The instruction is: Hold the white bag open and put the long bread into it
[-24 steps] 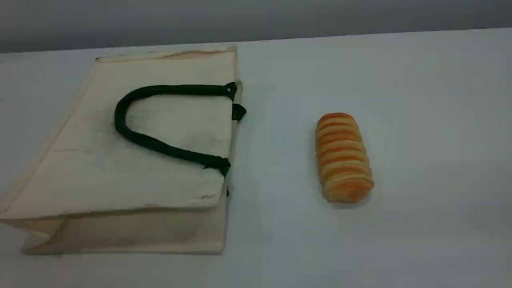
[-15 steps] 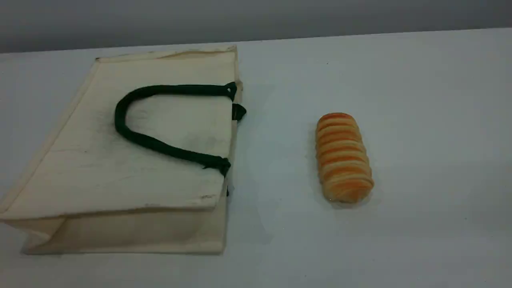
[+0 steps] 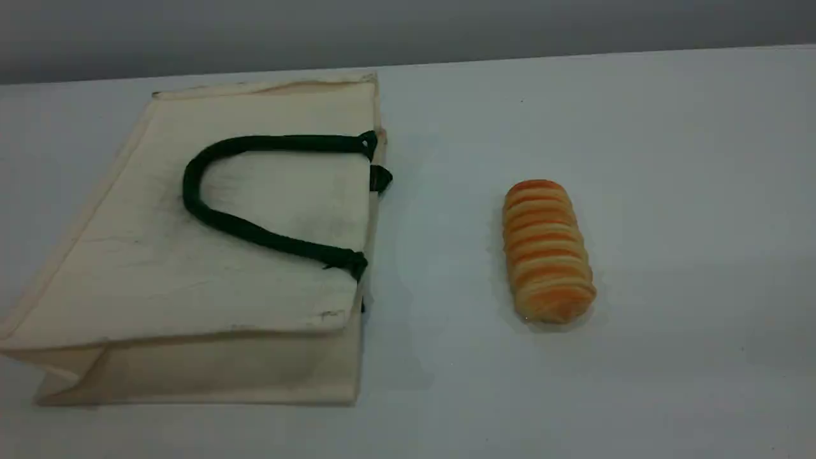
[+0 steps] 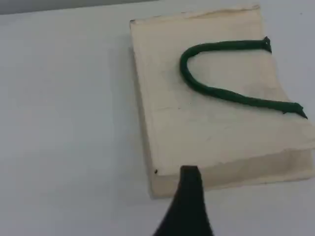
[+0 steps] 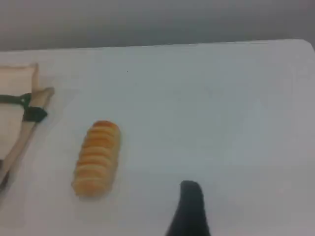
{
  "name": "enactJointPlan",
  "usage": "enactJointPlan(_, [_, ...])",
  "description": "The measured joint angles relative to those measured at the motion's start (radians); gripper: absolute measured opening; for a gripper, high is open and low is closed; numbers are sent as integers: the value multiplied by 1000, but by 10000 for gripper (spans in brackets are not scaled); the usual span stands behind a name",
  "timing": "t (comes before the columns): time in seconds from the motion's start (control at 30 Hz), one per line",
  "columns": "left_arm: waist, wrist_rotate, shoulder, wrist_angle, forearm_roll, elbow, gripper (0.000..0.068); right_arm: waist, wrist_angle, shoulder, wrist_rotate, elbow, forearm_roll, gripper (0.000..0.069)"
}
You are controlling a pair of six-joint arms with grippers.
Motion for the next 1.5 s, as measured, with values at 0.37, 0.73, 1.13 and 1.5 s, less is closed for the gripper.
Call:
enactJointPlan(0.37, [0, 0, 0, 0, 0, 0, 569, 0, -2, 0, 0, 0, 0, 535])
enactJointPlan(0.73, [0, 0, 0, -2, -7, 0, 569, 0, -5, 0, 9, 0, 3, 535])
enactJointPlan(1.13, [0, -11, 79, 15, -42, -111, 569, 0, -38, 0, -12, -4, 122, 535])
enactJointPlan(1.5, [0, -2, 413, -105, -103, -209, 569, 0, -264, 248, -128, -12, 314, 535])
